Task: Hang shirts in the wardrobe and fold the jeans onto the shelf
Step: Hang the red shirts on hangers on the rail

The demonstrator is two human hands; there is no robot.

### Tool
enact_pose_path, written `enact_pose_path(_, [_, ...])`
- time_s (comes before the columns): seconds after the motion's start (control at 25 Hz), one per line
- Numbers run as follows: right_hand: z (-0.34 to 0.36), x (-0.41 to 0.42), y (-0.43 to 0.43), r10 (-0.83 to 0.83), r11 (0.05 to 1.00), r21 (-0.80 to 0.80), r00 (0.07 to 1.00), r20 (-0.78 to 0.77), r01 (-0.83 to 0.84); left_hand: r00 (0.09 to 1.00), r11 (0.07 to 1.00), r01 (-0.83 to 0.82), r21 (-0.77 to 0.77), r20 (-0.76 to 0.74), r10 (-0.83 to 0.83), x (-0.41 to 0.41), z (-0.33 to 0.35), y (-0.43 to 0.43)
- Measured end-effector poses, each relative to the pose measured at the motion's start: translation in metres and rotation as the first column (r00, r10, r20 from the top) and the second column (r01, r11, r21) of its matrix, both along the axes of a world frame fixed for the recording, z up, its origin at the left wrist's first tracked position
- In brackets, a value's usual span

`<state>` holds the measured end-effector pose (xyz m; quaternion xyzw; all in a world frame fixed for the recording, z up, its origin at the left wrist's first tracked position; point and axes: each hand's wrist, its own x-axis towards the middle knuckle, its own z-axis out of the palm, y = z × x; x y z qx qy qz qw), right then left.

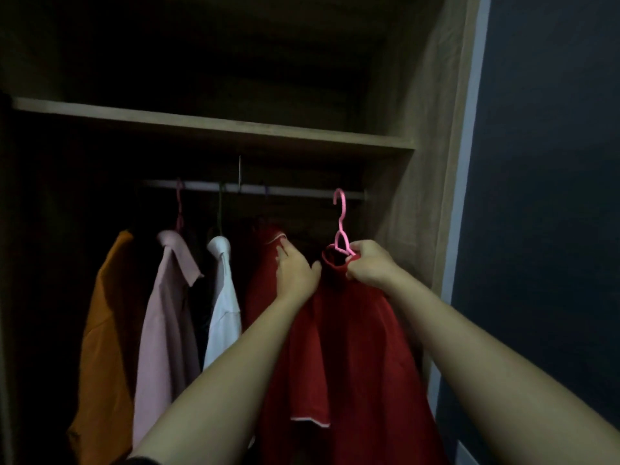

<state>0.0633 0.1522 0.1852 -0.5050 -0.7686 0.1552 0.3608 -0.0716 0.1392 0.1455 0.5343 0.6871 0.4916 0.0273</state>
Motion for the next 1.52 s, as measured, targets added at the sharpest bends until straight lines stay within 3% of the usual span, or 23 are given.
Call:
enact_pose_path(0.08, [0.012, -0.009, 0.024, -0.033, 0.998, 0.057, 0.998, 0.059, 0.029, 1.0, 0.999, -0.014, -0.043, -0.029, 0.013, 0.002, -0.005, 0.008])
enact_pose_path(0.56, [0.034, -0.053, 0.105, -0.058, 0.984, 0.178, 0.967, 0.247, 0.014, 0.994, 0.995, -0.087, 0.041, -0.058, 0.089, -0.003, -0.015, 0.009])
enact_pose_path(0.76, [0.011, -0.052, 0.117, -0.11, 0.989, 0.135, 0.914, 0.391, 0.061, 0.995, 0.996, -0.073, 0.049, -0.06, 0.076, -0.008, -0.017, 0.005])
enact_pose_path(0.96, [0.014, -0.051, 0.106, -0.155, 0.974, 0.216, 0.912, 0.381, 0.075, 0.999, 1.0, -0.006, 0.022, -0.034, 0.007, -0.022, -0.018, -0.006])
enact_pose_path(1.12, [0.026, -0.065, 0.073, 0.005, 0.915, 0.402, 0.999, 0.046, -0.024, 1.0, 0.987, 0.006, 0.159, 0.001, -0.006, -0.024, -0.019, -0.053])
enact_pose_path(1.24, [0.011, -0.083, 0.016, 0.227, 0.82, 0.551, 0.971, -0.069, -0.153, 0.998, 0.964, -0.062, 0.257, -0.003, 0.065, -0.04, -0.038, -0.119])
enact_pose_path(1.36, [-0.043, -0.115, -0.056, 0.391, 0.724, 0.622, 0.921, -0.011, -0.3, 0.979, 0.953, -0.197, 0.228, -0.002, 0.203, -0.079, -0.087, -0.197])
enact_pose_path(1.52, [-0.154, -0.187, -0.161, 0.53, 0.555, 0.546, 0.773, 0.349, -0.627, 0.898, 0.9, -0.436, -0.003, 0.051, 0.436, -0.135, -0.199, -0.316])
